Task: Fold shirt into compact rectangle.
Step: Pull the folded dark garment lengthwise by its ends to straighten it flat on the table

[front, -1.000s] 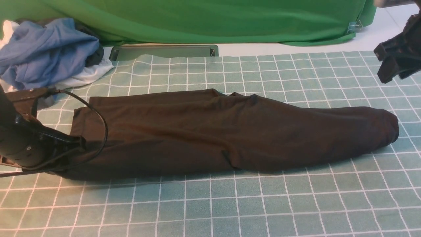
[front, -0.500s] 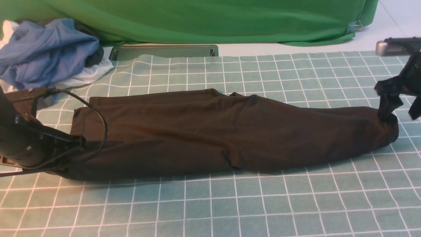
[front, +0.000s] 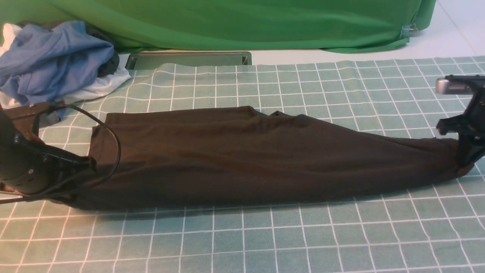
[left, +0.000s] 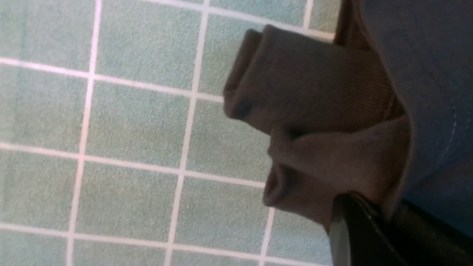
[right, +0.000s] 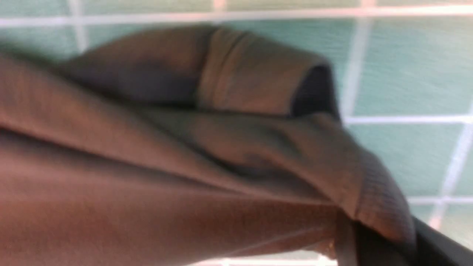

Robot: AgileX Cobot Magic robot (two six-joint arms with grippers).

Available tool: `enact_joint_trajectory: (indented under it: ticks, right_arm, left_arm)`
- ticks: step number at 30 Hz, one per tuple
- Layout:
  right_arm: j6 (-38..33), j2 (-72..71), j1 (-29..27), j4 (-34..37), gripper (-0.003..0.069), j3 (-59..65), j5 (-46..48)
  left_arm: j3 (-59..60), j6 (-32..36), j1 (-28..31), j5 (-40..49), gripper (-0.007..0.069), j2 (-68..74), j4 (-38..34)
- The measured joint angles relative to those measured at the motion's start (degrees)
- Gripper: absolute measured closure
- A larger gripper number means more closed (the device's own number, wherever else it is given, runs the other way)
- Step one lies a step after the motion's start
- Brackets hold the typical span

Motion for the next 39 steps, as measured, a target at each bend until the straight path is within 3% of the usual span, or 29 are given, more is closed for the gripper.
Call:
enact_joint_trajectory:
  ticks: [7,11,12,14,15,18,24,29,39]
  right_arm:
    - [1.68,-0.98,-2.10,-2.14,0.0576,0.00,0.01]
    - [1.73,-0.98,-1.67,-2.65,0.0447,0.00,-0.06]
    - [1.73,-0.98,-1.29,-2.90,0.0364,0.00,-0.06]
    - [1.73,-0.98,-1.06,-2.96,0.0302,0.00,-0.06]
    - [1.73,-0.98,-0.75,-3.03,0.0229,0.00,-0.06]
    - [2.06,-1.45,-0.03,-3.03,0.0148,-0.52,-0.11]
    - [2.21,-6.01,2.20,-3.10,0.0134,-0.63,-0.16]
    - [2.15,-13.81,6.15,-3.10,0.0134,-0.68,-0.27]
    - [1.34,-19.67,11.06,-3.05,0.0134,-1.05,-0.07]
  left_arm:
    - [0.00,-0.12,0.50,1.41,0.0608,0.00,0.31]
    - [0.00,-0.12,0.50,2.16,0.0604,0.00,0.13]
    - [0.00,-0.12,0.50,2.42,0.0592,-0.05,0.13]
    - [-0.05,-0.25,0.50,2.64,0.0577,-0.19,0.29]
    - [-0.62,-1.26,0.50,4.03,0.0547,-0.96,0.62]
    - [-4.33,-3.23,0.50,6.87,0.0496,-2.55,0.63]
    - [-14.36,-4.40,0.50,7.49,0.0402,-2.64,-5.21]
    - [-26.07,-4.79,-0.05,8.31,0.0337,7.34,-8.46]
    - [-33.46,-4.65,-4.12,4.28,0.0280,25.44,-0.79]
